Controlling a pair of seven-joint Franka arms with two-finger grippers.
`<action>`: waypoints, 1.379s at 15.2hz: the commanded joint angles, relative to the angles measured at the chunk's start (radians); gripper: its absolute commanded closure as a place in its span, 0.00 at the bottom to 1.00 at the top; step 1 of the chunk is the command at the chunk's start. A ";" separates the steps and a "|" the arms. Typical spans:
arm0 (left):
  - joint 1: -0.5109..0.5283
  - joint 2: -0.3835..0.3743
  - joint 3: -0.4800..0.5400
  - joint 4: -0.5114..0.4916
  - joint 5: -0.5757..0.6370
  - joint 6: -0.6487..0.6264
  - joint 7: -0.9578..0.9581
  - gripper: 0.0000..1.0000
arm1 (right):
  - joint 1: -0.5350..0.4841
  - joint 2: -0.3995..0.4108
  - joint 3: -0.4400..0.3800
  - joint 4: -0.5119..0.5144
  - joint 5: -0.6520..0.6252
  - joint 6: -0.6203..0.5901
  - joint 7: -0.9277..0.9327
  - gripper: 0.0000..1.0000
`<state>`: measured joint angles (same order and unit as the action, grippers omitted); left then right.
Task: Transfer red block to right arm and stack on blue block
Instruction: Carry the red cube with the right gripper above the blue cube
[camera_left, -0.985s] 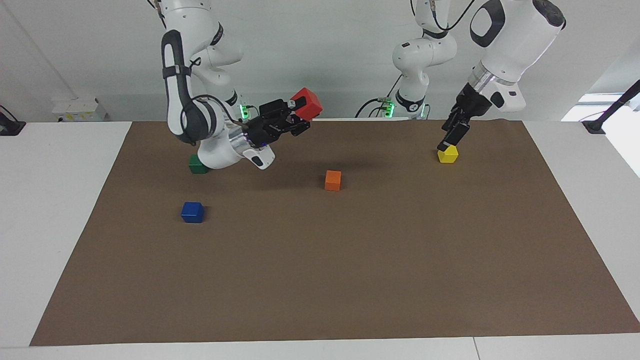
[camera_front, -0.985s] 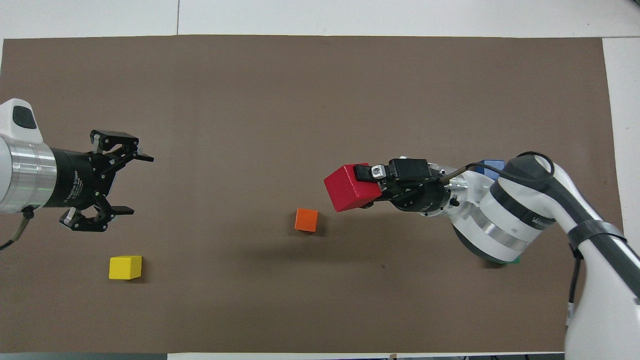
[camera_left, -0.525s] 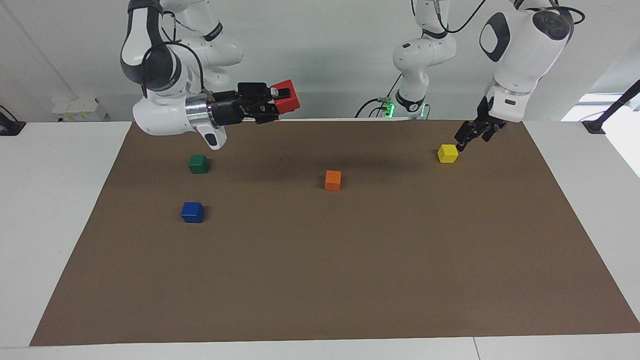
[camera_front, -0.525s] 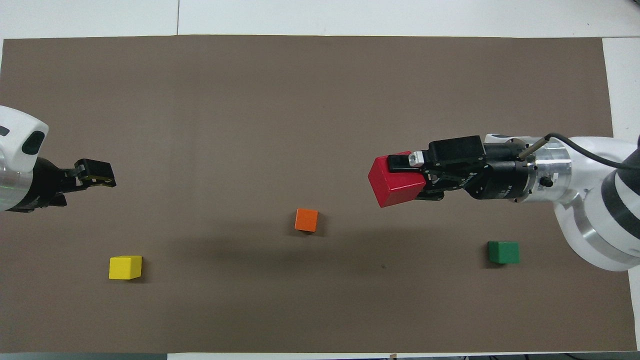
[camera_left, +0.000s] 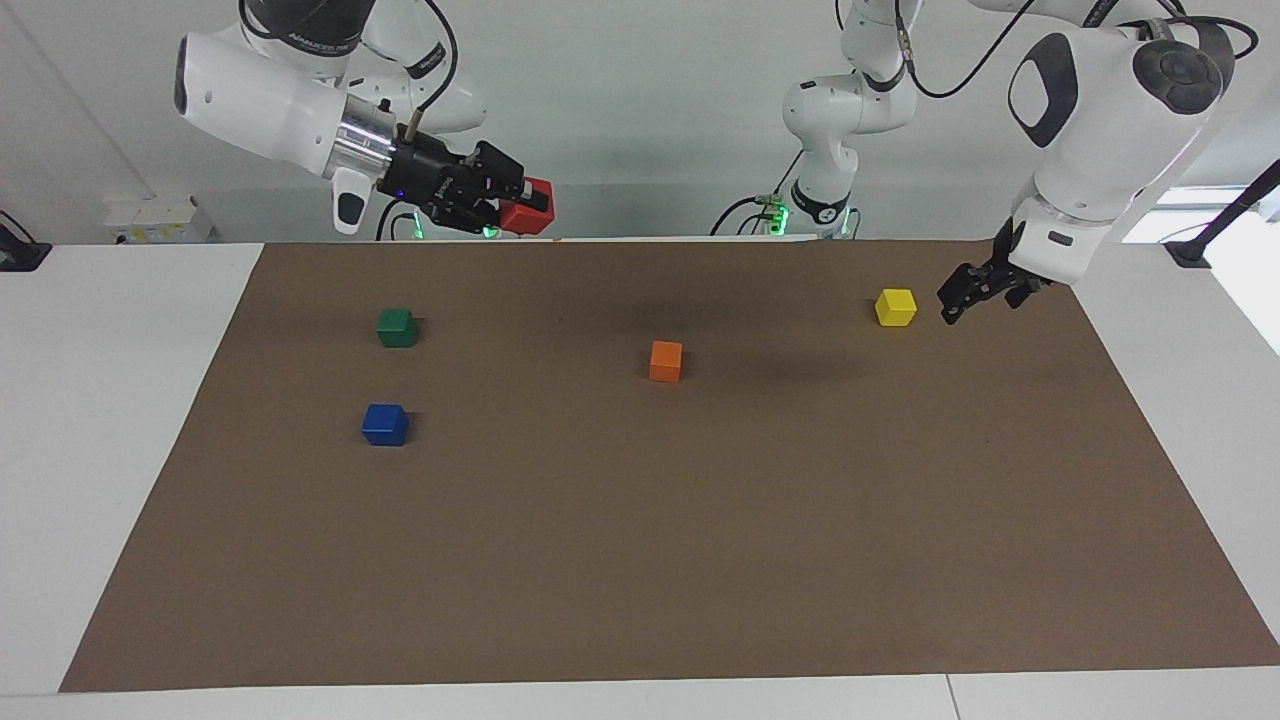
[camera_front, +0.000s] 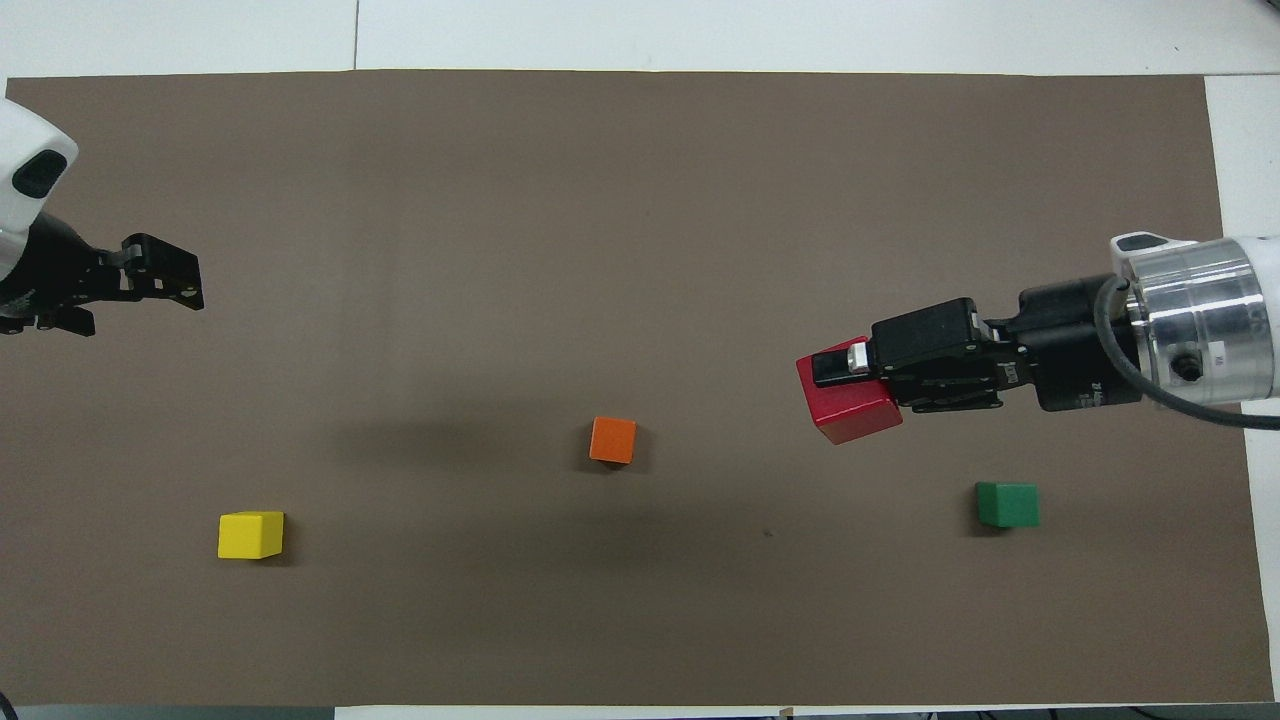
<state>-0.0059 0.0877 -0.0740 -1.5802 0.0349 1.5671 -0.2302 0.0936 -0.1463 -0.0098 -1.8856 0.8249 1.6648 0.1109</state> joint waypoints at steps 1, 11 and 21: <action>-0.032 -0.037 0.034 -0.018 -0.001 -0.042 0.020 0.00 | -0.006 0.024 0.014 0.054 -0.240 0.006 0.026 1.00; -0.009 -0.134 -0.001 -0.175 -0.003 0.109 0.116 0.00 | 0.000 0.017 0.021 -0.102 -0.832 0.270 0.043 1.00; 0.049 -0.089 -0.064 -0.057 -0.041 0.036 0.170 0.00 | -0.015 0.143 0.019 -0.297 -1.030 0.708 0.082 1.00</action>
<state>0.0219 -0.0133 -0.1260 -1.6681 0.0158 1.6334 -0.0679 0.0957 -0.0047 0.0016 -2.1372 -0.1657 2.2961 0.1693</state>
